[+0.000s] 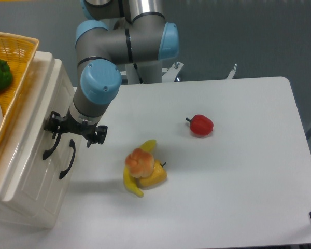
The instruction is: Slide the top white drawer open
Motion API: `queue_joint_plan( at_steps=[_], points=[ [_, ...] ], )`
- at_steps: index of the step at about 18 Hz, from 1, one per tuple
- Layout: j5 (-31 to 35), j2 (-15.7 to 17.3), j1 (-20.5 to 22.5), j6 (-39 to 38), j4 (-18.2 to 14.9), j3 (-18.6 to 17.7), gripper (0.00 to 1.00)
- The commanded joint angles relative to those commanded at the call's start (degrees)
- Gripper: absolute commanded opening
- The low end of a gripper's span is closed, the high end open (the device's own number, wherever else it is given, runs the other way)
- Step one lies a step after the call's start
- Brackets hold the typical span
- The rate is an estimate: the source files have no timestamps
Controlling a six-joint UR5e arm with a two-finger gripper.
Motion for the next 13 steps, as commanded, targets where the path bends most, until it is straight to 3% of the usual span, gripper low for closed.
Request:
queue_joint_plan(
  at_steps=[13],
  points=[
    [1.2,-0.4,0.2,0.1,0.2,0.2,1.0]
  ],
)
